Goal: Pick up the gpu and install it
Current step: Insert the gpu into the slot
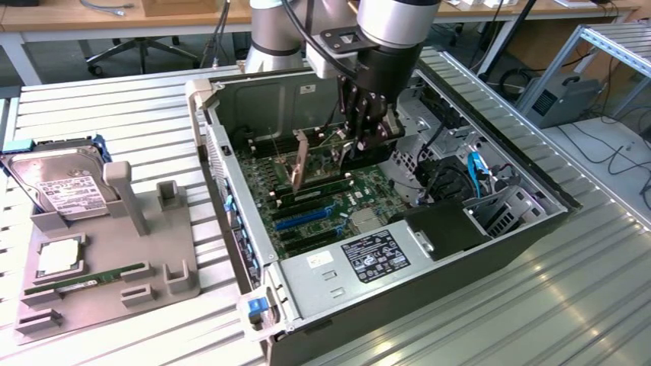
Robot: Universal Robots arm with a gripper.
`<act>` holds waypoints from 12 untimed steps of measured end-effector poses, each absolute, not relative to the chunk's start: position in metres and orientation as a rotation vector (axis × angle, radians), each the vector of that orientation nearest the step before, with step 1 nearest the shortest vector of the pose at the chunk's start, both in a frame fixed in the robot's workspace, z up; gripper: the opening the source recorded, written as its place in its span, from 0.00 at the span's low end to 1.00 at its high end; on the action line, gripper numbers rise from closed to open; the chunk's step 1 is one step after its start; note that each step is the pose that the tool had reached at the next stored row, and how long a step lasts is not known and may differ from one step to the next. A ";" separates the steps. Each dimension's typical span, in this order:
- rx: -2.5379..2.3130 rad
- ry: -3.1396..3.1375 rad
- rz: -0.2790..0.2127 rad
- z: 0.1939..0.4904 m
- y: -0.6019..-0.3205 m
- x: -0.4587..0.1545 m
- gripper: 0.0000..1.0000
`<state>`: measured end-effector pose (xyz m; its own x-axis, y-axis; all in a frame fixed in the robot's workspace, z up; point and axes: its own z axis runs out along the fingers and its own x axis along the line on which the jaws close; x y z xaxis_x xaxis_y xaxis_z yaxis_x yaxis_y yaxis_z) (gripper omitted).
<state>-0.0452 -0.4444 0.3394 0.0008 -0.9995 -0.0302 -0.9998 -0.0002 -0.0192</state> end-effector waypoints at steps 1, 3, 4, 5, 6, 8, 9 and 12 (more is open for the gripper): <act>-2.197 2.196 0.012 0.339 -0.445 -0.045 0.27; -2.197 2.196 0.012 0.339 -0.445 -0.045 0.27; -2.197 2.196 0.012 0.339 -0.445 -0.045 0.27; -2.197 2.196 0.012 0.338 -0.445 -0.045 0.27; -2.197 2.196 0.012 0.338 -0.445 -0.045 0.27; -2.197 2.196 0.012 0.338 -0.445 -0.045 0.27; -2.197 2.196 0.012 0.338 -0.446 -0.045 0.27; -2.197 2.196 0.012 0.337 -0.446 -0.045 0.27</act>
